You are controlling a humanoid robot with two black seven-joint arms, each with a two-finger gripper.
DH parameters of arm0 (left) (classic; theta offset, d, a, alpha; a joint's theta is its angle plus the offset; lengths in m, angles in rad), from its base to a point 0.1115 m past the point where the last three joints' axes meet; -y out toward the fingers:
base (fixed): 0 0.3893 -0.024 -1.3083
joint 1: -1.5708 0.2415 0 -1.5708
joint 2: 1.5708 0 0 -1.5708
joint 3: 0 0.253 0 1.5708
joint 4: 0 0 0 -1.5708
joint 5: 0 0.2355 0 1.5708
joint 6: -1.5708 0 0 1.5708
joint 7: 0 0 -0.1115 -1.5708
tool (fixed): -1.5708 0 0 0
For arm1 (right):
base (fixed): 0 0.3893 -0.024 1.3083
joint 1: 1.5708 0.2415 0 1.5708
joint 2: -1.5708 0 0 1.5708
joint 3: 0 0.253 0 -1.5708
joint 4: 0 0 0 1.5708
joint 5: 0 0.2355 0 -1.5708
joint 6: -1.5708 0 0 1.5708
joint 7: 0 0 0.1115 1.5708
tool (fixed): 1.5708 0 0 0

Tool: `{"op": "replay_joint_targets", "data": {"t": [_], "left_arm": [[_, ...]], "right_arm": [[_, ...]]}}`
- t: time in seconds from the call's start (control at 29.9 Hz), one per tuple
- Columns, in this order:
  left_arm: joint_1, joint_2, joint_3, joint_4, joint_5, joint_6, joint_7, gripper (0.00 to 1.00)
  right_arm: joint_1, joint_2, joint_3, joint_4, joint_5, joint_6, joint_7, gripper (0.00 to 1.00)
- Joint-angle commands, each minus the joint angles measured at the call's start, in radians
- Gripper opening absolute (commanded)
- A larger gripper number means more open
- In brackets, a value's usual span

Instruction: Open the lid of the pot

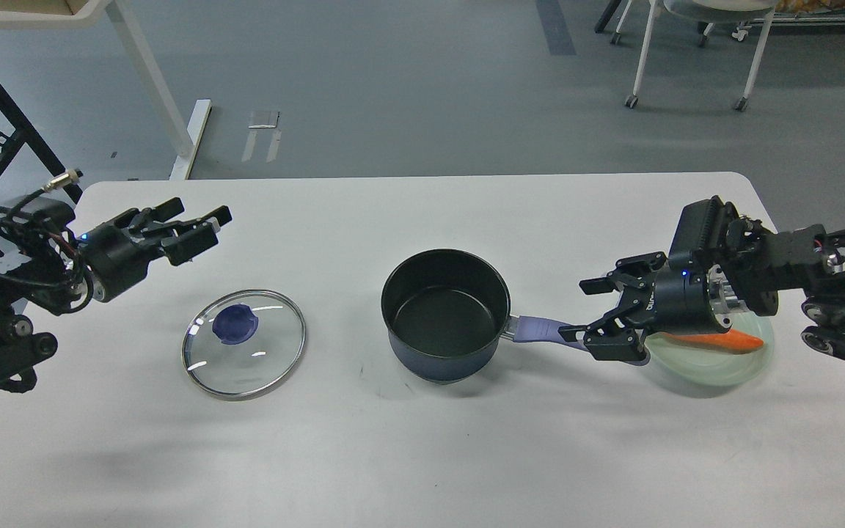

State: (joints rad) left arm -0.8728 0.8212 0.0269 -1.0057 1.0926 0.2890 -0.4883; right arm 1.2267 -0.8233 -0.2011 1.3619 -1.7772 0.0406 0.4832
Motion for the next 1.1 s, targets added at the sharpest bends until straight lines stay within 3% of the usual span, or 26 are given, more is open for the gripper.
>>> {"op": "replay_joint_targets", "data": {"t": [0.0,0.2,0.4,0.64,0.77,1.07], "left_arm": [[-0.052,-0.002,-0.001,0.009,-0.253,-0.04,0.0,0.99],[-0.092,-0.059,-0.062,0.071,-0.603,-0.039,0.0,0.99],[-0.098,-0.14,-0.117,0.185,-0.776,-0.048,0.0,0.99],[-0.097,-0.244,-0.209,0.261,-0.936,-0.166,0.011,0.99],[-0.098,-0.318,-0.232,0.311,-1.017,-0.178,0.011,1.0],[-0.08,-0.349,-0.268,0.32,-1.189,-0.218,0.013,1.0]], "right_arm": [[0.046,-0.037,0.087,-0.029,0.141,0.002,0.006,0.98],[0.037,-0.056,0.311,-0.161,0.462,0.001,0.006,0.99],[0.036,-0.056,0.339,-0.251,0.907,-0.007,0.005,0.99],[-0.009,0.064,0.345,-0.319,1.336,-0.134,0.005,0.99],[-0.044,0.122,0.39,-0.349,1.469,-0.192,0.006,0.99],[-0.236,0.286,0.666,-0.503,1.636,-0.188,0.006,1.0]]}}
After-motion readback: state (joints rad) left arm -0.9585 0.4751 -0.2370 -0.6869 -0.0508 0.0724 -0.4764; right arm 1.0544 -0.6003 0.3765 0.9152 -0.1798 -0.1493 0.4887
